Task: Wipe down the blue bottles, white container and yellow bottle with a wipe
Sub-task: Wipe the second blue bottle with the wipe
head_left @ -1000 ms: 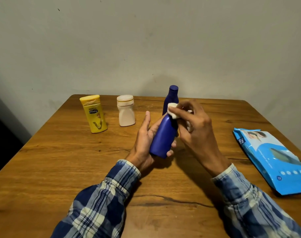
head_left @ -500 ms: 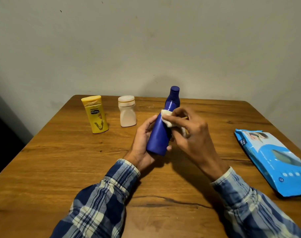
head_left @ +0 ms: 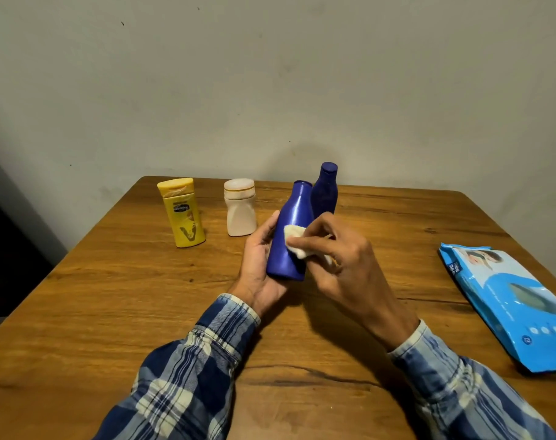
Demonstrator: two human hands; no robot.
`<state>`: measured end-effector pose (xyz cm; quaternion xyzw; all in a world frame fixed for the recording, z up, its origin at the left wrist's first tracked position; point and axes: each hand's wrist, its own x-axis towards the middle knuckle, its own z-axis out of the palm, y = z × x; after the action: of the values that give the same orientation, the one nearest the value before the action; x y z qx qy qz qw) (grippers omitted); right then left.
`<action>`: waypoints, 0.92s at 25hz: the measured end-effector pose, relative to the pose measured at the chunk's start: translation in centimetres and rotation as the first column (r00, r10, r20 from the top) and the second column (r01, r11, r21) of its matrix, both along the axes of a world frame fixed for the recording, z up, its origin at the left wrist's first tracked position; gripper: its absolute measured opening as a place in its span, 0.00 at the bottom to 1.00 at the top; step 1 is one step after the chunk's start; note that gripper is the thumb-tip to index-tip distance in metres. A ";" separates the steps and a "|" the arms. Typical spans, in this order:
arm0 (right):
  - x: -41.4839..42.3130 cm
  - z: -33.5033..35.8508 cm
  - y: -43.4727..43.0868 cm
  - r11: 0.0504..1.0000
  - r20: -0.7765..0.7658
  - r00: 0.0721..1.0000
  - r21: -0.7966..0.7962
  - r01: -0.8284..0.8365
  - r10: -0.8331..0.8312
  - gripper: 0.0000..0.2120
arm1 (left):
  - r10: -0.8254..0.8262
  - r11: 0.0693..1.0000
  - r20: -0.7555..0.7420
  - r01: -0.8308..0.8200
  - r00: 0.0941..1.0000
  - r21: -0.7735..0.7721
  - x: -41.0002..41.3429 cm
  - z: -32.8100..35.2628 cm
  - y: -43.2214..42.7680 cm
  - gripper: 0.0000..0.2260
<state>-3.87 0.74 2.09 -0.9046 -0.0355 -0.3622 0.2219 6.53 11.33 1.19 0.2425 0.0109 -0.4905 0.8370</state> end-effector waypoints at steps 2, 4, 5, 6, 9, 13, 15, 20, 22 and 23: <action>-0.4 -0.3 1.2 0.989 -0.090 0.989 -0.076 -0.123 0.116 0.14 | -0.015 1.000 -0.018 0.014 1.000 -0.026 0.4 0.2 0.4 0.26; -0.3 0.0 0.7 0.989 -0.069 0.988 -0.048 -0.141 0.138 0.14 | 0.003 1.000 -0.011 -0.003 1.000 -0.029 0.4 0.4 0.4 0.26; -0.1 0.2 0.2 0.996 -0.008 0.996 0.010 -0.087 0.087 0.13 | 0.026 0.999 -0.008 -0.026 1.000 -0.024 0.4 0.3 0.3 0.24; -0.1 0.4 -0.3 0.997 0.046 0.999 0.074 -0.020 0.017 0.13 | 0.039 0.999 -0.003 -0.039 0.999 -0.016 0.2 0.2 0.1 0.23; -0.2 0.2 -0.1 0.997 0.056 0.998 0.065 0.034 -0.037 0.12 | 0.030 0.999 -0.001 -0.030 1.000 -0.026 -0.1 0.0 -0.1 0.23; -0.5 0.4 0.2 0.991 -0.046 0.992 -0.050 -0.121 0.119 0.14 | 0.027 0.999 0.061 -0.025 0.998 -0.032 0.1 -0.3 -0.1 0.22; -0.6 1.3 -1.5 0.987 0.132 0.991 0.158 0.012 -0.033 0.13 | 0.016 0.999 0.223 -0.009 0.975 -0.033 0.0 -0.5 -0.4 0.21; -0.7 1.8 -2.4 0.963 0.216 0.958 0.233 0.139 -0.190 0.16 | -0.099 0.994 0.577 0.060 0.811 0.086 -0.3 -1.5 -0.6 0.25; -0.7 1.4 -1.9 0.998 0.152 0.987 0.046 0.049 -0.056 0.14 | -0.046 0.999 0.590 0.032 0.806 0.035 -0.1 -1.9 -0.5 0.22; -0.7 1.6 -2.1 1.000 0.138 0.990 0.011 0.014 -0.016 0.14 | -0.024 0.999 0.607 -0.004 0.794 0.046 0.0 -1.8 -0.4 0.22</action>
<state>-4.58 -1.41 3.66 -0.8766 -0.0421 -0.4256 0.2208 6.52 10.88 -0.63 0.4056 -0.2484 -0.3908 0.7881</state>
